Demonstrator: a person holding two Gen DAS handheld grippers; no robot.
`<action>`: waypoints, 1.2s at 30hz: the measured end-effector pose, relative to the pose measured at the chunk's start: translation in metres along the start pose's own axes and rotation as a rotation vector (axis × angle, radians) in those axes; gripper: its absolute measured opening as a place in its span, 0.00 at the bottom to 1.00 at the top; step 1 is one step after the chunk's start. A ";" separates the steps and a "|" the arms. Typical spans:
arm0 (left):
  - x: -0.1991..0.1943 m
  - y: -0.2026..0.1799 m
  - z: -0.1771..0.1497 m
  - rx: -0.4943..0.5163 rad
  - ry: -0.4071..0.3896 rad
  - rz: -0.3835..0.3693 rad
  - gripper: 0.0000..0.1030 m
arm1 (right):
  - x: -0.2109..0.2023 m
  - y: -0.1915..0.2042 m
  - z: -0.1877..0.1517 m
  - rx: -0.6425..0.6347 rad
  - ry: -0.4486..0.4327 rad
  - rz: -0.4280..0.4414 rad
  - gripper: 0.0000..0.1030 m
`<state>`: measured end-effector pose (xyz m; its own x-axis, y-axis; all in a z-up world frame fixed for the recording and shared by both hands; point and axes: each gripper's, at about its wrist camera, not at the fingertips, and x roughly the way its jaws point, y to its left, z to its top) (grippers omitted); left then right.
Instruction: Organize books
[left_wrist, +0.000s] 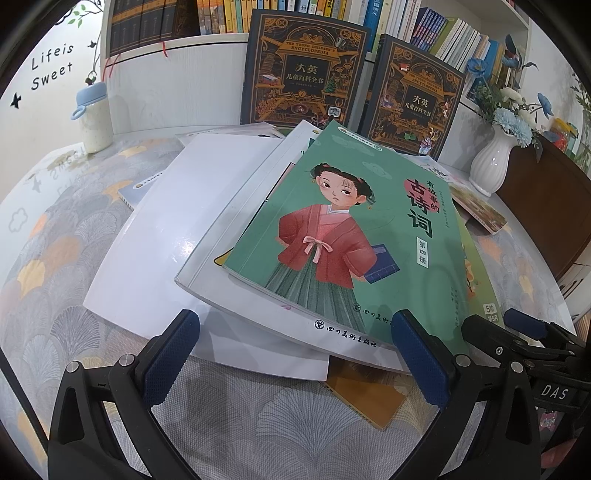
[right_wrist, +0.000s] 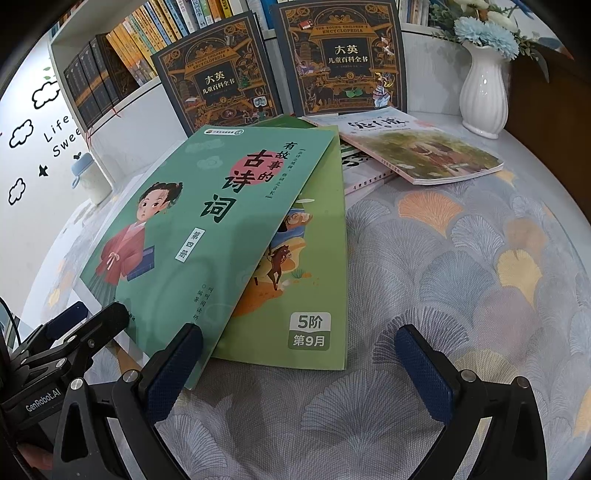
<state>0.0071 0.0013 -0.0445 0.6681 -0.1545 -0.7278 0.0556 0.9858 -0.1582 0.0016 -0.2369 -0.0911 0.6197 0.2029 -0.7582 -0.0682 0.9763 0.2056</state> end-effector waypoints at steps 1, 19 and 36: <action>0.000 0.000 0.000 0.000 0.000 0.000 1.00 | 0.000 0.000 -0.001 0.002 -0.002 -0.001 1.00; 0.000 0.001 0.000 0.001 -0.001 -0.001 1.00 | -0.002 0.001 -0.003 0.023 -0.022 -0.010 1.00; 0.000 0.001 0.003 -0.004 -0.003 -0.008 1.00 | -0.001 -0.005 0.000 0.050 -0.025 0.020 1.00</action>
<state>0.0095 0.0025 -0.0422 0.6697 -0.1622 -0.7247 0.0583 0.9843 -0.1664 0.0008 -0.2421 -0.0913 0.6381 0.2194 -0.7380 -0.0418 0.9670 0.2513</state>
